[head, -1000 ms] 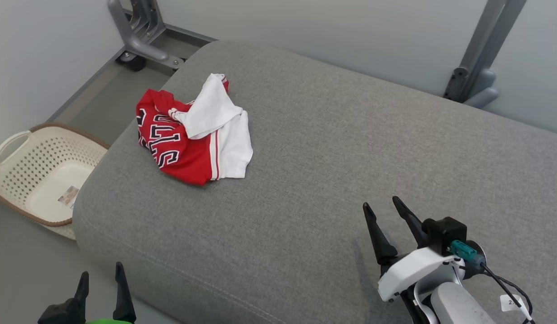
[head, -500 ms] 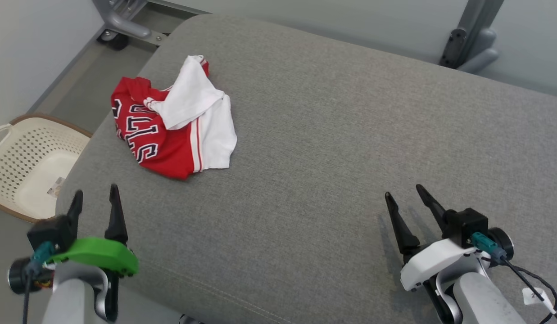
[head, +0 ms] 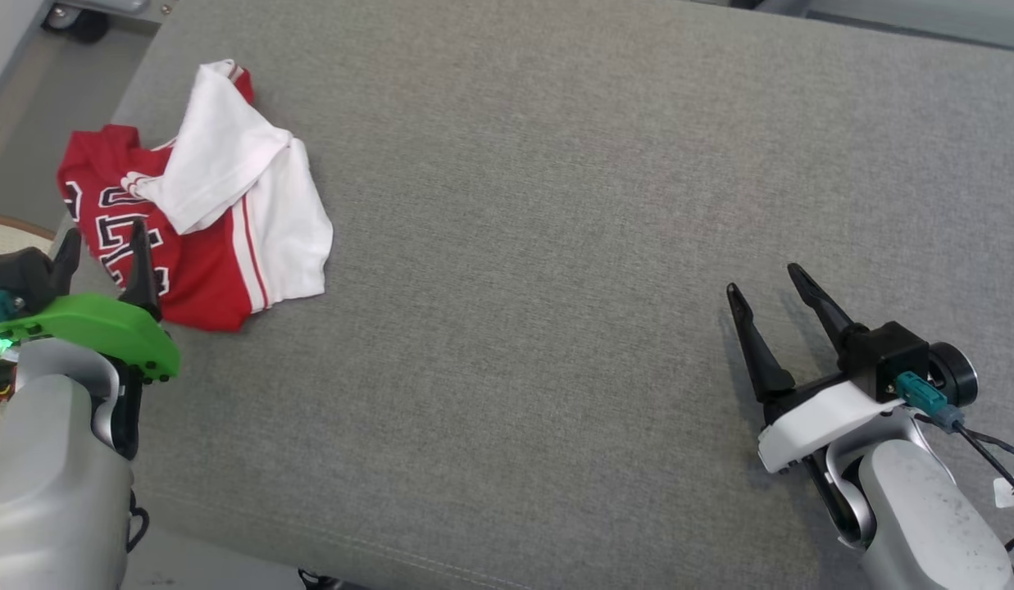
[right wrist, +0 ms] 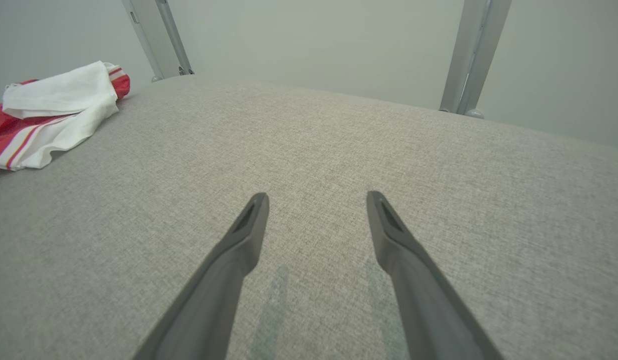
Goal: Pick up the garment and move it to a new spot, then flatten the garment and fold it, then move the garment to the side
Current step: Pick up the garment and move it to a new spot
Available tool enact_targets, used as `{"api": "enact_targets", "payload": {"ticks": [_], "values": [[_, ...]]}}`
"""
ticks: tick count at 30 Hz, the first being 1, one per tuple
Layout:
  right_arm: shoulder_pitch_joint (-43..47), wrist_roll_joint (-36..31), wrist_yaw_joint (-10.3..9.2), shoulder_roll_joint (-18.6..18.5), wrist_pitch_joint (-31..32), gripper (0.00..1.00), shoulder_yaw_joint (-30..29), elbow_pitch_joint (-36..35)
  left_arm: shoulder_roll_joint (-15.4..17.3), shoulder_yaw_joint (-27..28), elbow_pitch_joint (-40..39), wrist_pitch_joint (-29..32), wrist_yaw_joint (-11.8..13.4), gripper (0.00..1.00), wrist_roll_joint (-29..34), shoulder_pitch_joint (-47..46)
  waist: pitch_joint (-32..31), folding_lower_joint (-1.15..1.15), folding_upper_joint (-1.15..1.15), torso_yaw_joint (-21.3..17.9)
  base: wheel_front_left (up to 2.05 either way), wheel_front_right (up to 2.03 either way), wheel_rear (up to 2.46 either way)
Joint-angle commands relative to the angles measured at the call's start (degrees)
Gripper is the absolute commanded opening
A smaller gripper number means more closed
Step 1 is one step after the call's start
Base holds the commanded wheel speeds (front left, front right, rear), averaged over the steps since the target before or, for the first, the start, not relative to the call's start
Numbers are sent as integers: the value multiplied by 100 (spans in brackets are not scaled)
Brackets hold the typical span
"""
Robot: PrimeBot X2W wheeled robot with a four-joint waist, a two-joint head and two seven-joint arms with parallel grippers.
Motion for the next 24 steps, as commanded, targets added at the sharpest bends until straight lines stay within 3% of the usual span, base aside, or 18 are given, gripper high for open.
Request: {"api": "enact_targets", "payload": {"ticks": [1,11,13,20,24], "values": [[-97,-36,-6,-51,-2,100,0,-47,69,-47,125,20,-10,100,-95,-163,384,0,0,-370,0,0,0],[-186,-69,-6,-159,-2,100,-128,-145,156,-25,1550,417,97,100,-383,-682,723,0,0,-627,0,0,0],[-179,-64,-6,-121,-2,100,-140,-112,181,-45,1666,351,95,0,-382,-714,698,0,0,-659,0,0,0],[-122,-2,-6,98,-2,100,-156,-5,206,-340,1440,5,4,0,-224,-940,375,0,0,-727,0,0,0],[-89,73,-7,281,-2,100,-145,68,-2,-646,863,-75,-12,0,-147,-1079,99,0,0,-857,0,0,0]]}}
